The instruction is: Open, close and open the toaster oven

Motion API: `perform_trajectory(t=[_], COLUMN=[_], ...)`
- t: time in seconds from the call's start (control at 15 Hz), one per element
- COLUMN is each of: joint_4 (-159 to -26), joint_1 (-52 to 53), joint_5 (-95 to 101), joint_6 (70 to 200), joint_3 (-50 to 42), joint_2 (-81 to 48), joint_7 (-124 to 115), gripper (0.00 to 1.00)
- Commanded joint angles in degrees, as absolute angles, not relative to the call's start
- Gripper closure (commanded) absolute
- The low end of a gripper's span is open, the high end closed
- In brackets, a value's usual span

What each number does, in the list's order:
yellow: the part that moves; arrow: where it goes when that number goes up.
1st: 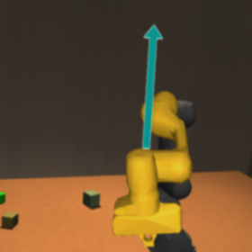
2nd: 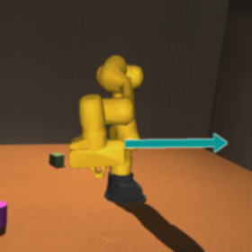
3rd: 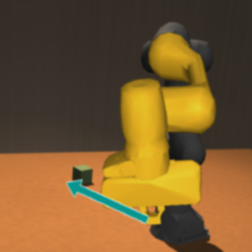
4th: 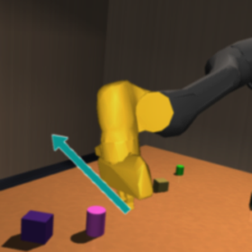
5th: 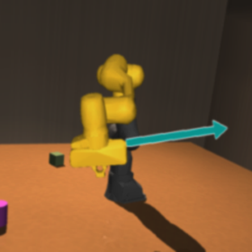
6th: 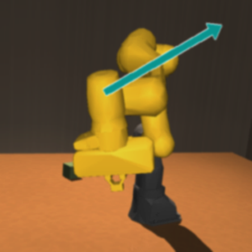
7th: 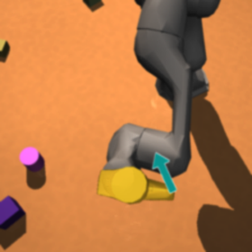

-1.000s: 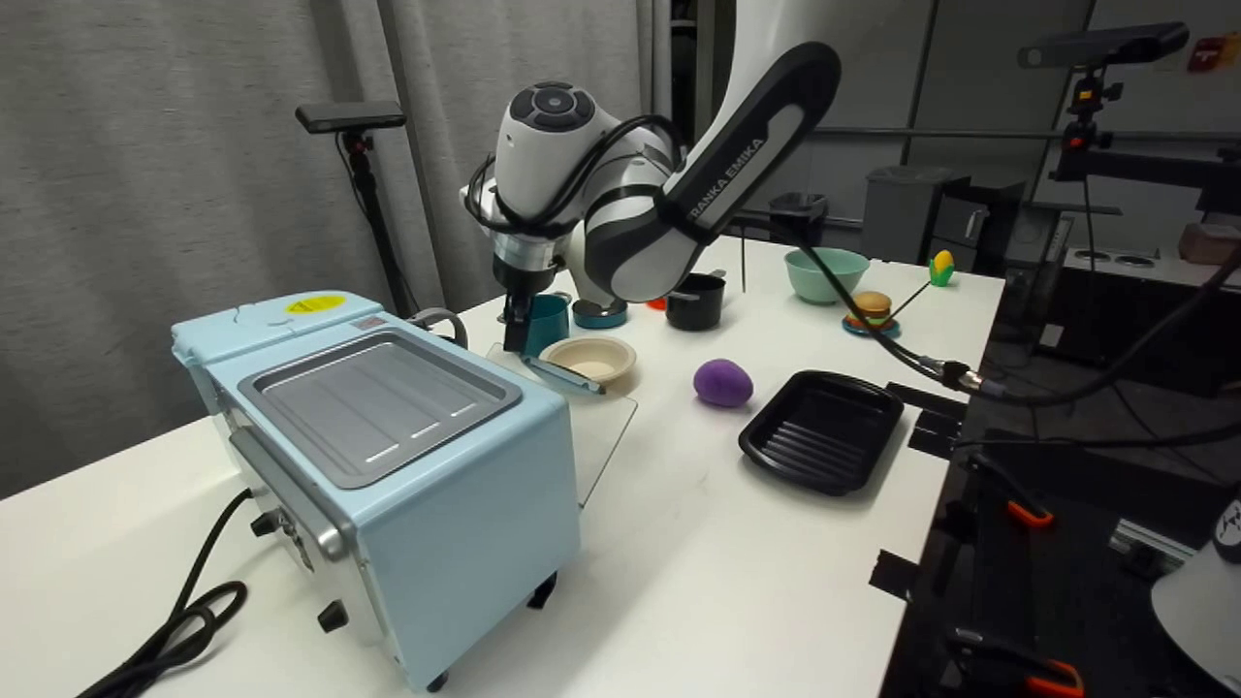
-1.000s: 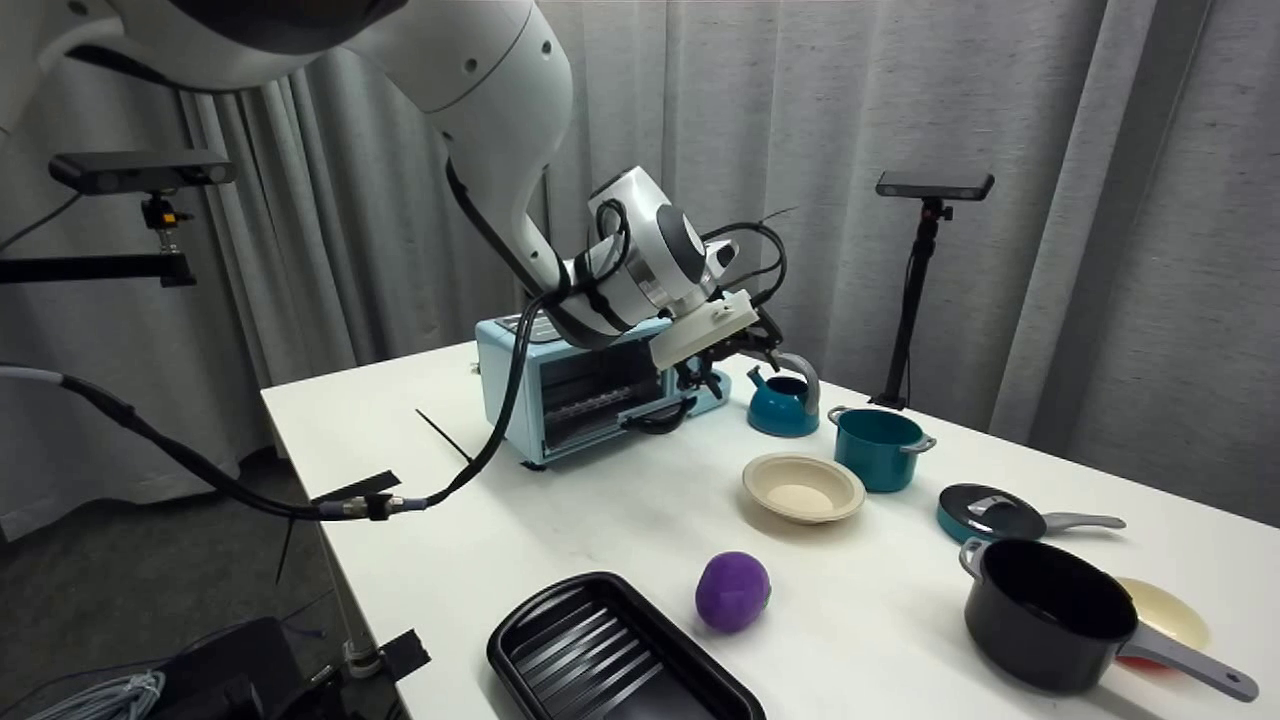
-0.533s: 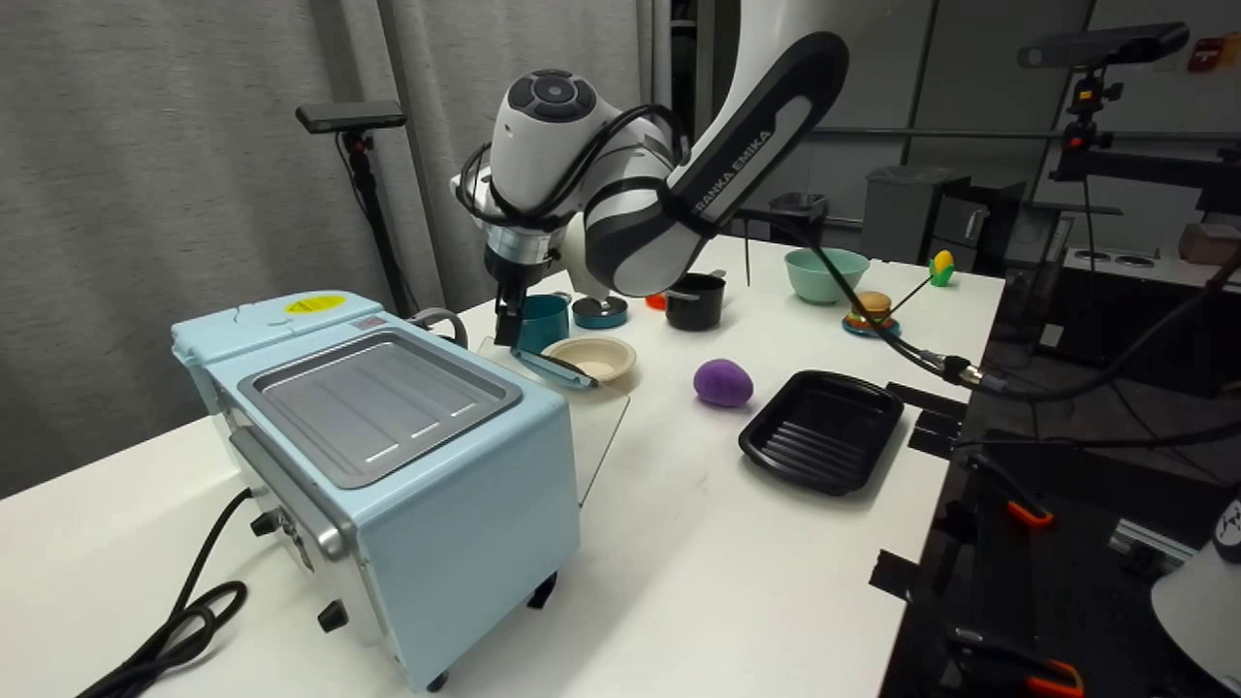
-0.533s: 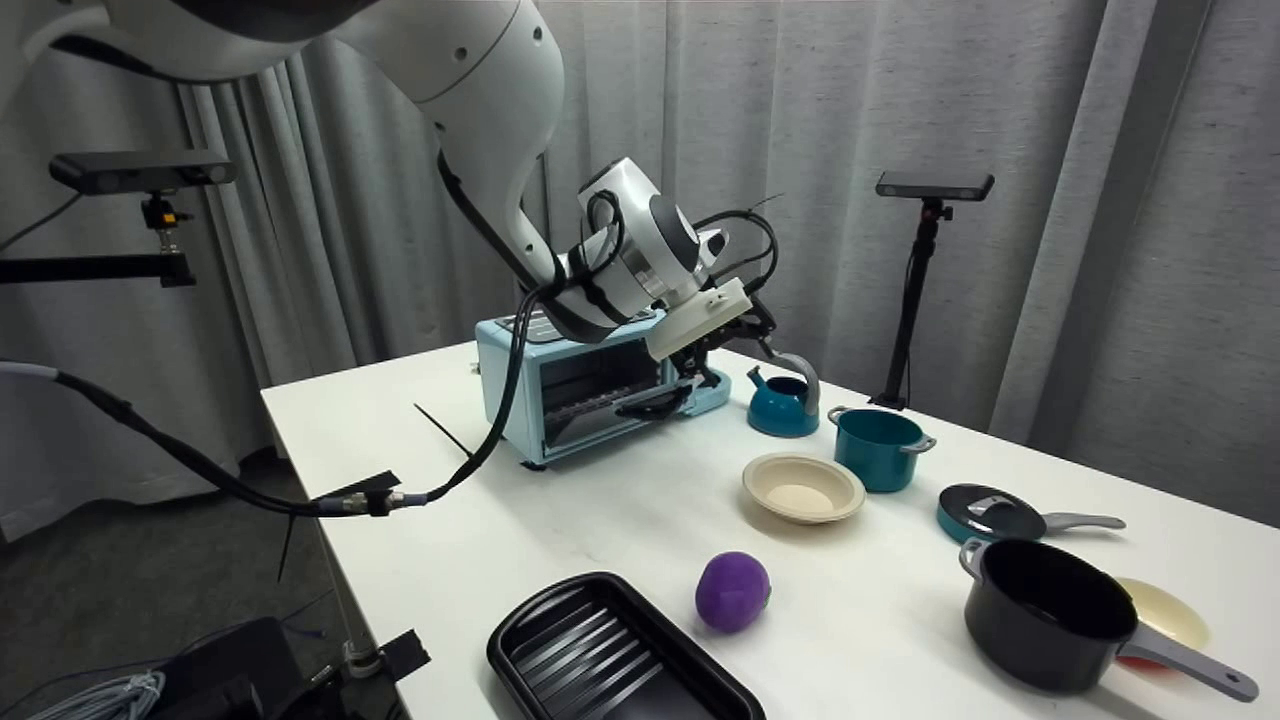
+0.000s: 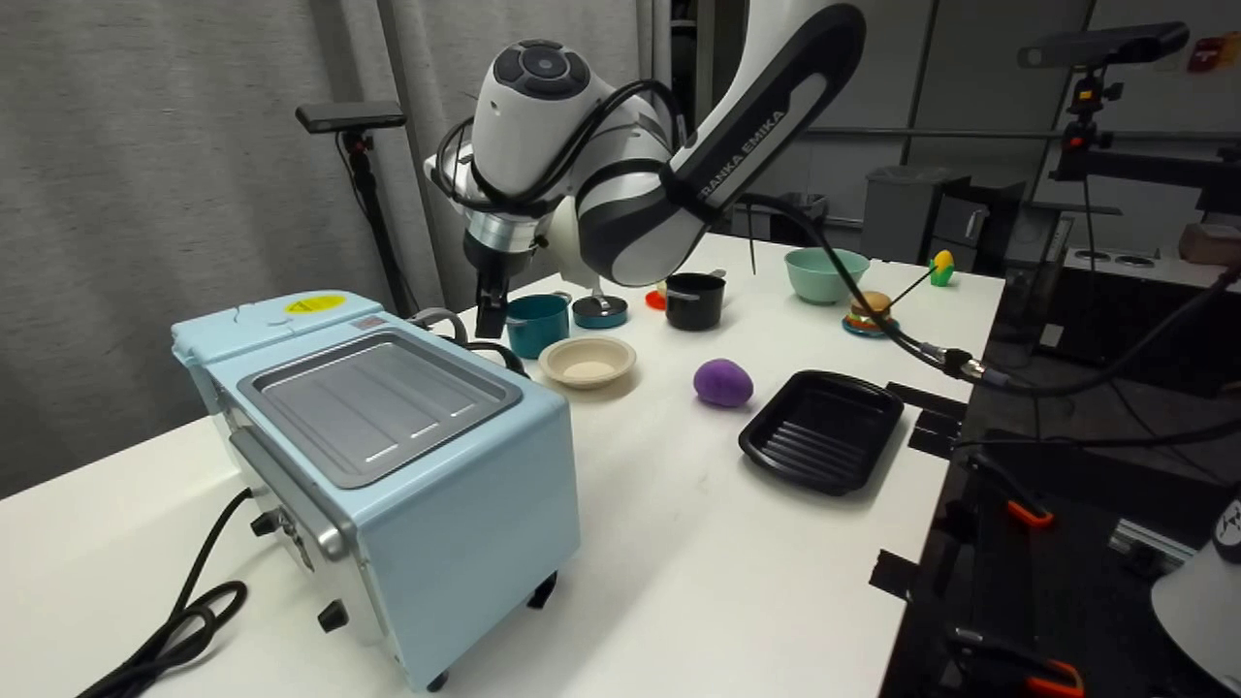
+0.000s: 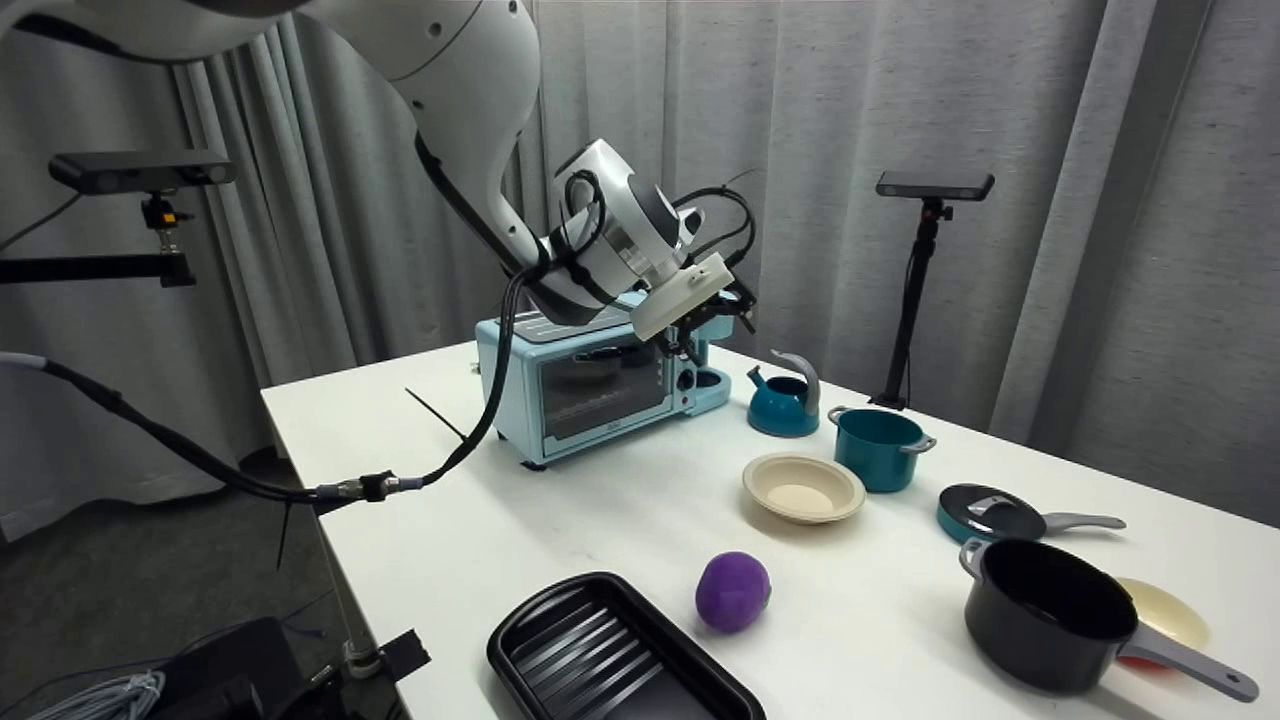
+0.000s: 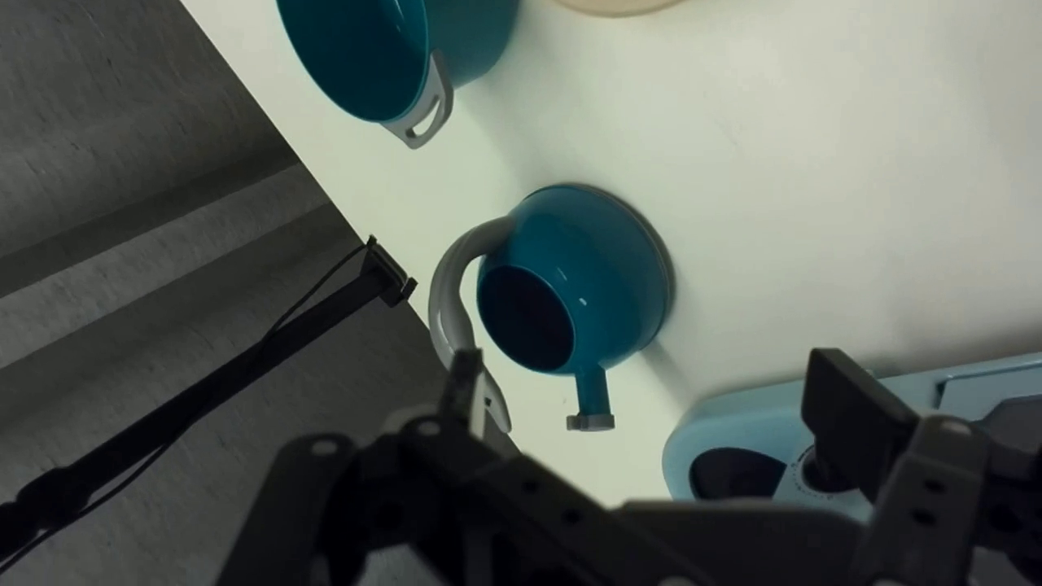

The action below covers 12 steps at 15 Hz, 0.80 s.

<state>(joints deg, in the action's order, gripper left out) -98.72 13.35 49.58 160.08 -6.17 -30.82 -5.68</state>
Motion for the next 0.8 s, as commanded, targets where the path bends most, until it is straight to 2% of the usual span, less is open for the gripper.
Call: perform_trajectory(t=[0.0,0.73], joint_4=[-100.65,-105.16], joint_1=[14.66,14.17], joint_5=[51.49,51.28], joint_6=[160.04,155.97], joint_3=[-7.14,-6.18], joint_2=[-28.98,-23.41], joint_7=[-7.21,0.49], gripper=[0.00,0.00])
